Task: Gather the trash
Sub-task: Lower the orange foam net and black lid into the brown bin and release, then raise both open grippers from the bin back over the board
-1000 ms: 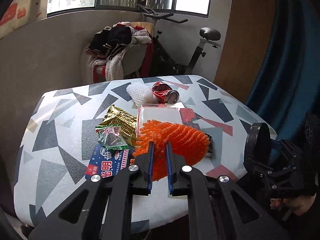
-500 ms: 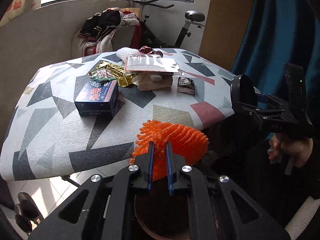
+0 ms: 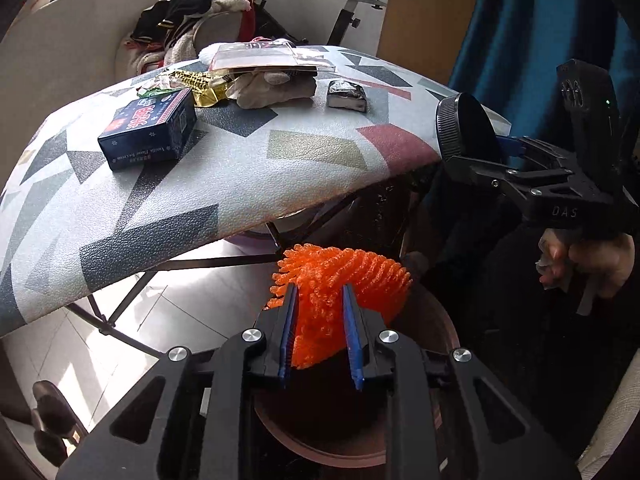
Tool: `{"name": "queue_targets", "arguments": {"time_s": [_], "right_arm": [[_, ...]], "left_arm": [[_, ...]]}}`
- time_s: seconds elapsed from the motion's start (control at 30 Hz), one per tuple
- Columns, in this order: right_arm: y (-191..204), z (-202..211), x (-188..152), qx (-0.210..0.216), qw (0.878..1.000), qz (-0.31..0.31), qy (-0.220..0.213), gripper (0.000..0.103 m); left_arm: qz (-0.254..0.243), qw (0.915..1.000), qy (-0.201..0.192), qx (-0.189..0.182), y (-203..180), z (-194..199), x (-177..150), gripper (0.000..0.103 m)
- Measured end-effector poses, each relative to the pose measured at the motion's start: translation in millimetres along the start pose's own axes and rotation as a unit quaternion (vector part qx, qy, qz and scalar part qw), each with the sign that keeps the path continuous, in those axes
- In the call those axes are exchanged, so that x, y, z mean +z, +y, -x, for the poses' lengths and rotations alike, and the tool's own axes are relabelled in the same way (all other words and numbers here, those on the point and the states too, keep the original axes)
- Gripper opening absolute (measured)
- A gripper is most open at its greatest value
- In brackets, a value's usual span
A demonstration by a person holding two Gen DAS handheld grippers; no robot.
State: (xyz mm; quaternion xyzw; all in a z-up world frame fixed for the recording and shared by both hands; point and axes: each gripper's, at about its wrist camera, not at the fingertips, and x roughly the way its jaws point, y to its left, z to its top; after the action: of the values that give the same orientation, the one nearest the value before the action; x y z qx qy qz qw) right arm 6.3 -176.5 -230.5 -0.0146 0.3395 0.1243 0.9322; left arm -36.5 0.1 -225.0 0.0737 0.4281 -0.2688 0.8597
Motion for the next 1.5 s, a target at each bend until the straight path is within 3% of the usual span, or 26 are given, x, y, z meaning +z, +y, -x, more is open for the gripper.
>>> {"name": "queue_targets", "arguments": {"time_s": [0.07, 0.27, 0.4, 0.57, 0.8, 1.03, 1.27, 1.5], "right_arm": [[4, -2, -2, 0.005, 1.0, 0.007, 0.005, 0.094], [26, -18, -8, 0.028, 0.999, 0.033, 0.032, 0.094], [48, -42, -19, 0.054, 0.994, 0.052, 0.075, 0.094], [66, -69, -35, 0.069, 0.985, 0.081, 0.134, 0.094], [75, -75, -45, 0.094, 0.978, 0.093, 0.164, 0.094], [78, -99, -65, 0.081, 0.963, 0.098, 0.236, 0.094], [74, -93, -63, 0.086, 0.965, 0.095, 0.23, 0.097], [63, -82, -52, 0.076, 0.975, 0.075, 0.197, 0.097]], "left_arm": [[0.0, 0.9999, -0.012, 0.01, -1, 4, -1, 0.059], [0.033, 0.9943, -0.076, 0.068, 10, 32, -1, 0.079], [0.054, 0.9875, -0.105, 0.104, 16, 46, 0, 0.088], [0.075, 0.9852, -0.1, 0.117, 26, 47, -1, 0.089], [0.107, 0.9808, -0.104, 0.126, 37, 48, -4, 0.089], [0.107, 0.9802, -0.102, 0.132, 36, 48, -5, 0.089], [0.108, 0.9801, -0.099, 0.134, 37, 46, -4, 0.09], [0.111, 0.9793, -0.101, 0.136, 38, 46, -5, 0.09]]}}
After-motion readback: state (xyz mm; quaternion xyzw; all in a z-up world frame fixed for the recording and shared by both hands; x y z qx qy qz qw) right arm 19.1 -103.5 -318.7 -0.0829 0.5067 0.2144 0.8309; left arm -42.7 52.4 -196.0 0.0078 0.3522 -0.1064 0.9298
